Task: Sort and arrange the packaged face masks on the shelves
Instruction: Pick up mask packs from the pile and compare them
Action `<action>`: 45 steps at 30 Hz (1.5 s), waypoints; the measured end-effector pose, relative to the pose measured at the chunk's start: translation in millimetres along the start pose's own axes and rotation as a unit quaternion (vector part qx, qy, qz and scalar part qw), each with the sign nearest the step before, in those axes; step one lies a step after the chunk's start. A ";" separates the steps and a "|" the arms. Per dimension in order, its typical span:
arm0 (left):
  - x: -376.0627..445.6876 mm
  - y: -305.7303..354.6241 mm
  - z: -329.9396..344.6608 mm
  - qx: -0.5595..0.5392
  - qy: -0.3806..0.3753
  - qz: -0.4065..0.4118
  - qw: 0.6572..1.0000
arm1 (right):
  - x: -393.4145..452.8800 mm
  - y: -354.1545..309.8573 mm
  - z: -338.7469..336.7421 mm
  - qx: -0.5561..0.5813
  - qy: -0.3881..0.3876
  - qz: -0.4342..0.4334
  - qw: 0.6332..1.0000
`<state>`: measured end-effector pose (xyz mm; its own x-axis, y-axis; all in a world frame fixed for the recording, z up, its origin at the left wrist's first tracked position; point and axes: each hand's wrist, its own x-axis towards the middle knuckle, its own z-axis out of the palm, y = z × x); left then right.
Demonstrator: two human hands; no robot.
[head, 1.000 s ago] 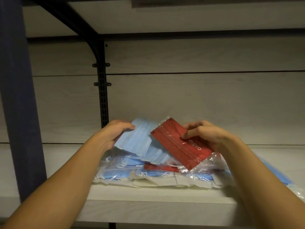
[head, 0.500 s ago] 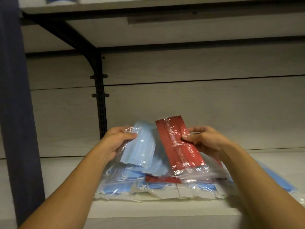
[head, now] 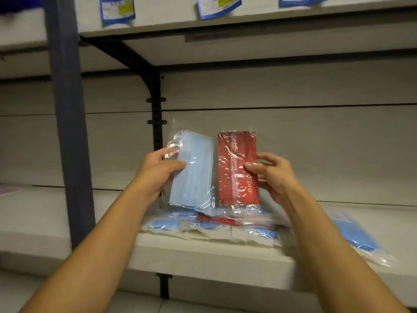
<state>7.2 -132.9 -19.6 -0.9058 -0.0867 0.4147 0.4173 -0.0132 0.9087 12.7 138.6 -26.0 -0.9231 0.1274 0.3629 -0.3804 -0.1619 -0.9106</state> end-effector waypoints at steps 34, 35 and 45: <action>-271.7 61.2 -288.0 0.163 0.360 0.070 0.916 | -196.4 37.6 292.3 0.073 -0.240 -0.055 0.967; -269.5 62.4 -303.6 0.164 0.362 0.065 0.915 | -197.2 40.0 306.2 0.073 -0.238 -0.054 0.967; -243.2 72.9 -443.3 0.174 0.357 0.056 0.916 | -196.7 63.7 435.2 0.097 -0.218 -0.047 0.970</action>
<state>290.3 -554.4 -75.6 -0.5282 -0.6987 0.4825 0.3434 0.3439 0.8740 145.2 -322.6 -69.2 -0.8041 -0.2689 0.5302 -0.4285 -0.3561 -0.8304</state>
